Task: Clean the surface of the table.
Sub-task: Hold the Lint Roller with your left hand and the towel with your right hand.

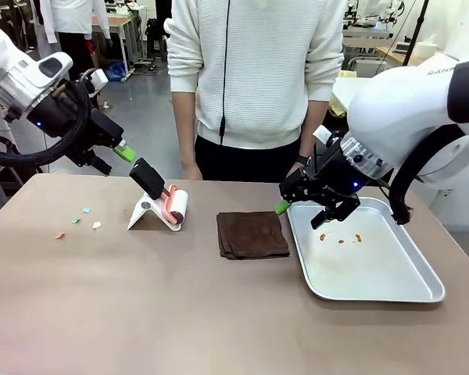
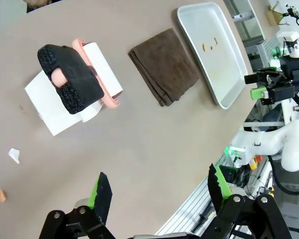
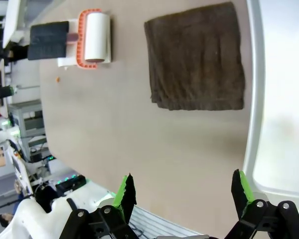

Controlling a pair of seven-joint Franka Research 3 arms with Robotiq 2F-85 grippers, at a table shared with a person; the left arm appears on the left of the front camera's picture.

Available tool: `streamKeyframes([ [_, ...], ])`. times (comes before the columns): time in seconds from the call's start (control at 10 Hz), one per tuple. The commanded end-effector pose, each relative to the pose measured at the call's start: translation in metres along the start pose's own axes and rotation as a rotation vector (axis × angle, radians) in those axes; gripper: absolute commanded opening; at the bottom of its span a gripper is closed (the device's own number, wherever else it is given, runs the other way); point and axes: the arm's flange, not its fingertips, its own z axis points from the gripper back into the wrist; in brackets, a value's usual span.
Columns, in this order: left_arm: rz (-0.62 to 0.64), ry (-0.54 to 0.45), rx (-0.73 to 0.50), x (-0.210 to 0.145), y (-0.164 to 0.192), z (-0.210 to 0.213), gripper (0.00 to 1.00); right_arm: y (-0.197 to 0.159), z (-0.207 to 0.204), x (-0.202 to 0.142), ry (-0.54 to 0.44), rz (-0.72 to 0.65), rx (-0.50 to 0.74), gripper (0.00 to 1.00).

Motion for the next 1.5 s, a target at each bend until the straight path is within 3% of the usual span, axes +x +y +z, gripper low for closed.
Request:
streamKeyframes([
  [0.0, 0.105, 0.036, -0.019, 0.023, 0.009, -0.003, 1.00, 0.004, -0.015, 0.037, 0.001, -0.003, -0.038, 1.00],
  [0.4, 0.296, 0.042, -0.015, 0.052, 0.045, -0.021, 1.00, 0.031, -0.081, 0.109, 0.055, -0.065, -0.177, 1.00],
  [0.9, 0.354, 0.042, -0.052, 0.073, 0.075, -0.044, 1.00, 0.052, -0.126, 0.121, 0.056, -0.109, -0.427, 1.00],
  [1.4, 0.359, 0.057, -0.043, 0.078, 0.081, -0.054, 1.00, 0.044, -0.165, 0.135, 0.070, -0.194, -0.528, 1.00],
])
